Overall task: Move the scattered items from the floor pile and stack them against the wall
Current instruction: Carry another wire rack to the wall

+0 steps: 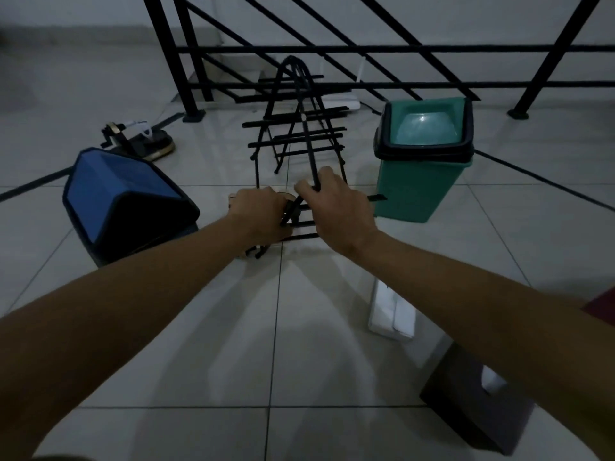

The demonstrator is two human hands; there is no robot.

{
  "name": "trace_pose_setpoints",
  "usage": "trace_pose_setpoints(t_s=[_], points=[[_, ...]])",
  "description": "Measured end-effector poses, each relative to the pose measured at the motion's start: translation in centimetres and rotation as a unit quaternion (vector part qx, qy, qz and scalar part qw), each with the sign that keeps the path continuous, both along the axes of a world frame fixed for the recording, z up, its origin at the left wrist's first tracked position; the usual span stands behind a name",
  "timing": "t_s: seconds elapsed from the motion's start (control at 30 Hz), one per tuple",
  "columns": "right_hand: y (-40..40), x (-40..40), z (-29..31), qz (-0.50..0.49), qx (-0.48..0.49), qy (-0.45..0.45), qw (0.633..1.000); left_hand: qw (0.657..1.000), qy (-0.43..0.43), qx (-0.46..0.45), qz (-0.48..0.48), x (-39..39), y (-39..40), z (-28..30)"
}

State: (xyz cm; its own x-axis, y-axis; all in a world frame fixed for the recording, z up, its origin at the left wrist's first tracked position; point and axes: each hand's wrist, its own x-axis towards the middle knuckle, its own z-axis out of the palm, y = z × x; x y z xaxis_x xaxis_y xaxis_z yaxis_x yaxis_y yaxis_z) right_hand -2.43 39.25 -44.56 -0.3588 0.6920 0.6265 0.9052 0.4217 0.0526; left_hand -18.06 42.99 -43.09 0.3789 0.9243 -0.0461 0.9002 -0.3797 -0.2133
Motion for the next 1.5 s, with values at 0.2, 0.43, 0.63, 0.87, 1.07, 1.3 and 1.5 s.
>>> trace_pose_setpoints(t_s=[0.2, 0.43, 0.63, 0.87, 1.07, 1.3, 1.5], points=[[1.9, 3.6, 0.9, 0.021, -0.049, 0.172, 0.984, 0.99, -0.128, 0.046, -0.044, -0.2, 0.3, 0.5], [2.9, 5.2, -0.7, -0.081, -0.413, 0.007, 0.907, 0.992, -0.027, 0.036, -0.115, -0.4, 0.4, -0.7], [3.3, 5.2, -1.6, -0.016, -0.443, 0.044, 0.895, 0.993, -0.042, 0.018, -0.108, -0.2, 1.1, -1.8], [1.3, 3.4, 3.6, -0.061, -0.404, -0.046, 0.912, 0.996, -0.069, -0.042, -0.031, -0.9, -1.0, 2.2], [-1.9, 2.1, 14.7, -0.096, -0.461, -0.033, 0.881, 0.99, -0.08, -0.101, 0.05, -0.6, -5.0, 13.3], [-9.5, -0.2, 32.8, -0.099, -0.483, 0.052, 0.868, 0.975, -0.141, -0.147, 0.092, -1.9, -12.2, 31.0], [-14.7, -2.3, 46.5, -0.06, -0.482, 0.047, 0.873, 0.946, -0.216, -0.178, 0.163, -4.6, -18.2, 45.1]])
